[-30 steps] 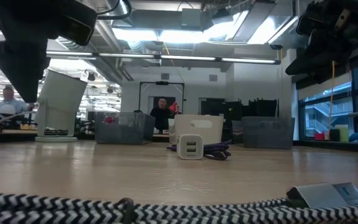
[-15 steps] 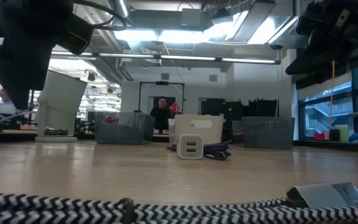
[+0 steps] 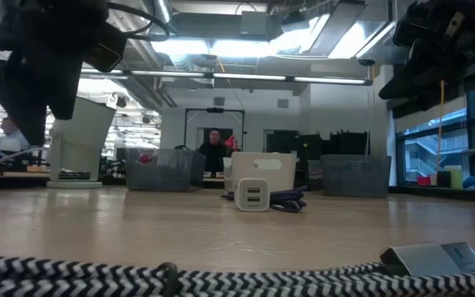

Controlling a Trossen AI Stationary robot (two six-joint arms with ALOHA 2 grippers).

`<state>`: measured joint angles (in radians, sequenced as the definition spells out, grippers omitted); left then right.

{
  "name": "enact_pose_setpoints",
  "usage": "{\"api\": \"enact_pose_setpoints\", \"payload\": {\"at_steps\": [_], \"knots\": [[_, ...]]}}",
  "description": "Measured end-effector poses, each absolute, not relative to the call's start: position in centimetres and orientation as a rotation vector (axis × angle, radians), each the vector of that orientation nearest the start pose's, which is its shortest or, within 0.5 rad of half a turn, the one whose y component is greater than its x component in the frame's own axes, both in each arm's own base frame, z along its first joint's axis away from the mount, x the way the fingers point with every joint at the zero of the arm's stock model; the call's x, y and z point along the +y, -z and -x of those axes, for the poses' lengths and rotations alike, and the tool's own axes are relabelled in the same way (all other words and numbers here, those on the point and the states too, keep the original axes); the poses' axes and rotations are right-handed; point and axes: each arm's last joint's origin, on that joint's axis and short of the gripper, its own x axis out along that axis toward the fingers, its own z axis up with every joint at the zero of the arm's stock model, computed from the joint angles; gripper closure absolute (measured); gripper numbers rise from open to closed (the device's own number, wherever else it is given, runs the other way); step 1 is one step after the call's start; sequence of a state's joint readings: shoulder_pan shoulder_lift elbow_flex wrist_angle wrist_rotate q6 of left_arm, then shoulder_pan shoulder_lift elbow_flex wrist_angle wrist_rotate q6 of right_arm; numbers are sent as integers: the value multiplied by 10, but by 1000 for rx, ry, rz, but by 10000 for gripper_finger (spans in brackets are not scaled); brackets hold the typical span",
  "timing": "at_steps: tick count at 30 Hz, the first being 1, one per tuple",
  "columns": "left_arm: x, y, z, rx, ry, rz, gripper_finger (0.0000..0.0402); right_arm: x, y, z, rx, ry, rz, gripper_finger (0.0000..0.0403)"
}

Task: Pick and place items into bin
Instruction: Put the white card reader box into the white bin

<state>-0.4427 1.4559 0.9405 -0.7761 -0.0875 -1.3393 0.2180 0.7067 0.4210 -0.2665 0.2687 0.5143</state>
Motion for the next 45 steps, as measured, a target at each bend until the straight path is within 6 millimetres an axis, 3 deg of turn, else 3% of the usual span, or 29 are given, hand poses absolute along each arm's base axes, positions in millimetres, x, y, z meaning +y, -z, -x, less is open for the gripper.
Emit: {"api": "enact_pose_setpoints", "payload": {"at_steps": [14, 20, 24, 35, 41, 45], "knots": [[-121, -205, -233, 1270, -451, 866, 2, 26, -213, -151, 508, 188, -377, 391], [-131, -208, -230, 1314, -185, 591, 7, 25, -213, -151, 503, 202, -430, 391], [-147, -218, -224, 1308, -114, 503, 8, 26, -213, -151, 499, 214, -478, 391], [-198, -237, -183, 1281, -24, 320, 9, 26, -213, -151, 489, 240, -578, 391], [-218, -226, -170, 1313, -40, 299, 9, 26, -213, -151, 488, 241, -582, 391], [-241, -215, -174, 1368, 2, 230, 9, 25, -213, -151, 488, 241, -582, 391]]}}
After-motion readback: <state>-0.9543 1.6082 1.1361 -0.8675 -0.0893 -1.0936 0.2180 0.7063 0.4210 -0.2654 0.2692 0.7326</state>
